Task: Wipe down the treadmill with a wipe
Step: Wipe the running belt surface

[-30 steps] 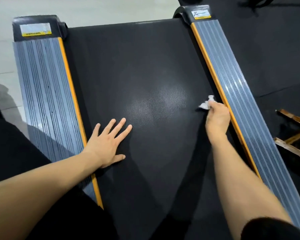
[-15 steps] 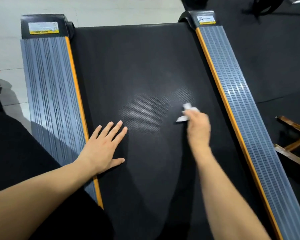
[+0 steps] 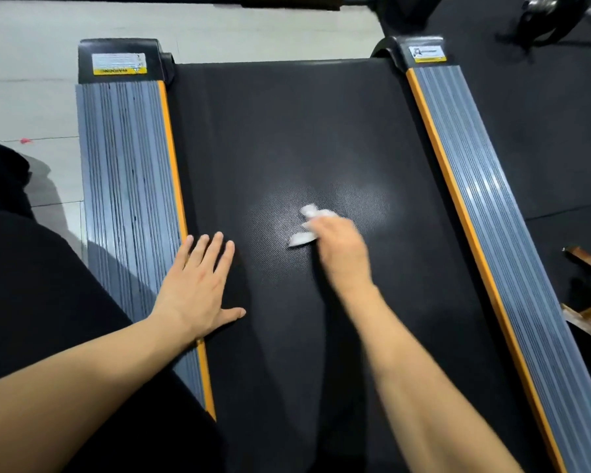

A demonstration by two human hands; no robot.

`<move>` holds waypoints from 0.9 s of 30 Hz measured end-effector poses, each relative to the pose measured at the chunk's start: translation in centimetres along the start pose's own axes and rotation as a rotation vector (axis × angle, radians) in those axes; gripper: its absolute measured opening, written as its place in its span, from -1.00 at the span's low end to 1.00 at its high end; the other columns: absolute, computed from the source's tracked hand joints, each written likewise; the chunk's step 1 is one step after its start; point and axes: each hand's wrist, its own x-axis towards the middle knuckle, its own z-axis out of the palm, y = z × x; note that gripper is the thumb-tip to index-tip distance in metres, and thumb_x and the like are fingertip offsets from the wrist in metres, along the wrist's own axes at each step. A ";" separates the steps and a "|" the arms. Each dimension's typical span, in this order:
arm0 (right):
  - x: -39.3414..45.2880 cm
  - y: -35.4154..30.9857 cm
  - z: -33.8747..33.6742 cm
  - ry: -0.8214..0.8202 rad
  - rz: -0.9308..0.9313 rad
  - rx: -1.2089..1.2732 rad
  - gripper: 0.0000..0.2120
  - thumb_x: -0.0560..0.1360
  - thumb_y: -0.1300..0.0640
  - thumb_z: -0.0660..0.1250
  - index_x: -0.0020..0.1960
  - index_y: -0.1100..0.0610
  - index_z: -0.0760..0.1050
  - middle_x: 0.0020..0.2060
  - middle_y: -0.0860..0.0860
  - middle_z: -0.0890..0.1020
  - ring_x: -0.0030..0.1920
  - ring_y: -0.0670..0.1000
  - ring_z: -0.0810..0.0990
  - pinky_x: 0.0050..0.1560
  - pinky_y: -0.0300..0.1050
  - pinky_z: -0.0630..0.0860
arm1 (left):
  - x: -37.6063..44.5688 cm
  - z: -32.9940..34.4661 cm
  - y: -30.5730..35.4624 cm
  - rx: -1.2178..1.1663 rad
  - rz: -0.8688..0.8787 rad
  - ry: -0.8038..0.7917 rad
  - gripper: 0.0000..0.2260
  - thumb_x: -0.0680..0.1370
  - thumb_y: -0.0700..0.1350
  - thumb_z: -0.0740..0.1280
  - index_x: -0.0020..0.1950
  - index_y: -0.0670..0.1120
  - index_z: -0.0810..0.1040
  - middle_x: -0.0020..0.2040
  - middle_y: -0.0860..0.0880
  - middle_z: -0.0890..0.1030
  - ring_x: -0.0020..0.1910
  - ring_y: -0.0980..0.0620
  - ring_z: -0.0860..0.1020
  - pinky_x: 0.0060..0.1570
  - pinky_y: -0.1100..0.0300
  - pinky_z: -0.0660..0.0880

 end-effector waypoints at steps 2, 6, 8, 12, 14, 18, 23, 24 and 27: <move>1.1 6.4 -3.0 0.044 0.257 -0.117 -0.74 0.54 0.16 0.24 0.12 0.09 0.66 0.14 0.01 0.68 0.11 0.06 0.61 0.16 -0.12 0.48 | -0.1 -0.2 0.0 -0.007 0.027 -0.005 0.02 0.50 0.52 0.07 0.67 -0.13 -0.22 0.68 -0.19 -0.13 0.66 -0.19 -0.08 0.60 -0.17 -0.21; 1.9 13.9 -7.6 0.060 0.672 -0.222 -0.79 0.60 0.29 0.19 0.07 0.23 0.61 -0.03 0.20 0.64 0.04 0.21 0.59 0.03 -0.04 0.45 | 0.3 0.4 0.0 -0.073 0.209 0.051 -0.12 0.51 0.37 0.31 0.68 0.10 -0.04 0.67 -0.17 0.03 0.63 -0.22 0.12 0.60 -0.20 0.00; 2.7 13.0 -7.1 0.212 0.818 -0.204 -0.73 0.59 0.29 0.19 0.12 0.26 0.65 -0.06 0.23 0.66 -0.01 0.24 0.61 -0.03 -0.03 0.43 | 0.6 0.9 0.3 -0.107 0.245 0.031 -0.14 0.50 0.28 0.40 0.66 0.15 0.00 0.67 -0.16 0.05 0.62 -0.23 0.16 0.58 -0.18 0.12; 3.5 5.0 -3.3 0.179 0.635 -0.113 -0.69 0.51 0.25 0.08 -0.03 0.13 0.60 -0.22 0.10 0.56 -0.23 0.03 0.42 -0.18 0.00 0.36 | 0.9 1.3 0.5 -0.117 0.230 0.008 -0.14 0.51 0.26 0.40 0.65 0.18 -0.05 0.68 -0.14 -0.04 0.64 -0.21 0.09 0.58 -0.14 0.14; 2.1 -0.2 -0.8 0.021 0.351 -0.005 -0.76 0.56 0.23 0.17 0.02 0.06 0.59 -0.15 0.00 0.55 -0.16 -0.04 0.43 -0.06 -0.07 0.48 | 1.0 1.3 0.4 -0.102 0.216 -0.007 -0.12 0.48 0.27 0.43 0.66 0.16 0.02 0.67 -0.15 0.01 0.62 -0.22 0.15 0.56 -0.15 0.19; 1.0 1.6 -1.1 -0.048 -0.058 0.088 -0.69 0.62 0.26 0.25 0.23 0.00 0.65 0.20 -0.09 0.64 0.28 -0.01 0.55 0.39 -0.10 0.42 | 1.0 1.5 0.7 -0.110 0.204 0.000 -0.13 0.51 0.28 0.38 0.66 0.17 -0.04 0.68 -0.14 -0.04 0.64 -0.21 0.10 0.58 -0.13 0.14; 0.7 13.3 -8.5 0.152 0.571 -0.104 -0.73 0.53 0.25 0.24 0.02 0.11 0.71 0.01 0.10 0.69 0.06 0.13 0.66 0.11 -0.08 0.51 | 1.0 1.4 0.8 -0.125 0.223 -0.031 -0.18 0.61 0.29 0.23 0.60 0.21 -0.32 0.66 -0.08 -0.29 0.66 -0.15 -0.13 0.62 -0.08 -0.07; 0.7 14.0 -9.1 0.187 0.680 -0.082 -0.74 0.55 0.25 0.20 -0.01 0.09 0.67 -0.05 0.09 0.66 0.04 0.16 0.64 0.09 -0.05 0.49 | 1.0 1.2 0.9 -0.122 0.223 -0.049 -0.19 0.63 0.28 0.22 0.60 0.21 -0.34 0.65 -0.08 -0.31 0.66 -0.15 -0.16 0.62 -0.07 -0.09; 1.1 10.7 -7.5 0.082 0.689 -0.109 -0.74 0.59 0.27 0.17 0.07 -0.11 0.38 0.02 -0.06 0.44 0.06 -0.03 0.41 0.12 -0.18 0.32 | 1.1 0.4 0.9 -0.117 0.219 -0.102 -0.20 0.64 0.27 0.20 0.61 0.22 -0.34 0.65 -0.07 -0.34 0.66 -0.13 -0.20 0.63 -0.06 -0.10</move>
